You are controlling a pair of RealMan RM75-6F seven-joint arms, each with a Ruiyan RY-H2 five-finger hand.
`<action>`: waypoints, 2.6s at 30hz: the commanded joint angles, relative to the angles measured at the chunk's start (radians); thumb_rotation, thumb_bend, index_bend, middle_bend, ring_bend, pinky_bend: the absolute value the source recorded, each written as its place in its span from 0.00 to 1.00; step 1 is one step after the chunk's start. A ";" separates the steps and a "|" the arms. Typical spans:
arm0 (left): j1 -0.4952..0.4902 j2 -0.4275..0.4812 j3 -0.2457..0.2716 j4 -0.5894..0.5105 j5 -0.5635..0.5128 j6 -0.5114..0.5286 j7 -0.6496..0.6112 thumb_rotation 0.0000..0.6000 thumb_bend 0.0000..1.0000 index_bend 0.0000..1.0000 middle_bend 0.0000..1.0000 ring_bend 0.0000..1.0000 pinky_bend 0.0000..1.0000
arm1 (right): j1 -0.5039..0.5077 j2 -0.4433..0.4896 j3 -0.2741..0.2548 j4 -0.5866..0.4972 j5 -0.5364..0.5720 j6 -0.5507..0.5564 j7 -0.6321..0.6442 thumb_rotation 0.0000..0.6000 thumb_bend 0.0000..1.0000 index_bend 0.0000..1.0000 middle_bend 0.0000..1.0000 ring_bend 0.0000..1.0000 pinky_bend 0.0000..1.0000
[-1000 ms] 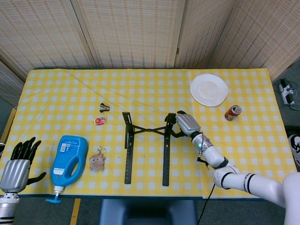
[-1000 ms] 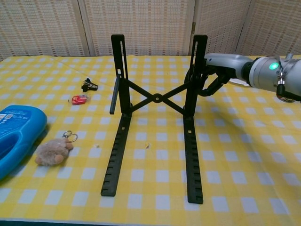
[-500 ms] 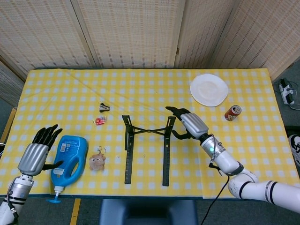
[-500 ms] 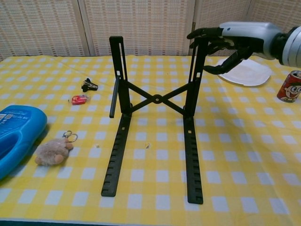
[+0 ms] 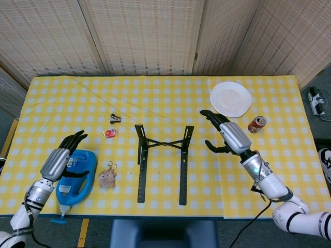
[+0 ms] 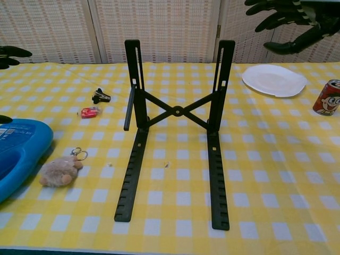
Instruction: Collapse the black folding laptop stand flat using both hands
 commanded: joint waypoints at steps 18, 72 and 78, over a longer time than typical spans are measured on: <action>-0.143 -0.117 -0.099 -0.022 -0.176 -0.122 -0.197 1.00 0.09 0.16 0.24 0.27 0.24 | -0.031 0.029 -0.019 0.006 -0.012 0.043 0.032 1.00 0.46 0.00 0.08 0.17 0.09; -0.302 -0.453 -0.021 0.344 -0.079 -0.198 -0.494 1.00 0.09 0.26 0.33 0.37 0.30 | -0.054 0.015 -0.048 0.058 -0.004 0.041 0.085 1.00 0.46 0.00 0.08 0.16 0.09; -0.310 -0.484 -0.023 0.398 -0.102 -0.214 -0.445 1.00 0.09 0.26 0.33 0.37 0.29 | -0.057 0.016 -0.051 0.056 -0.008 0.043 0.082 1.00 0.46 0.00 0.08 0.16 0.09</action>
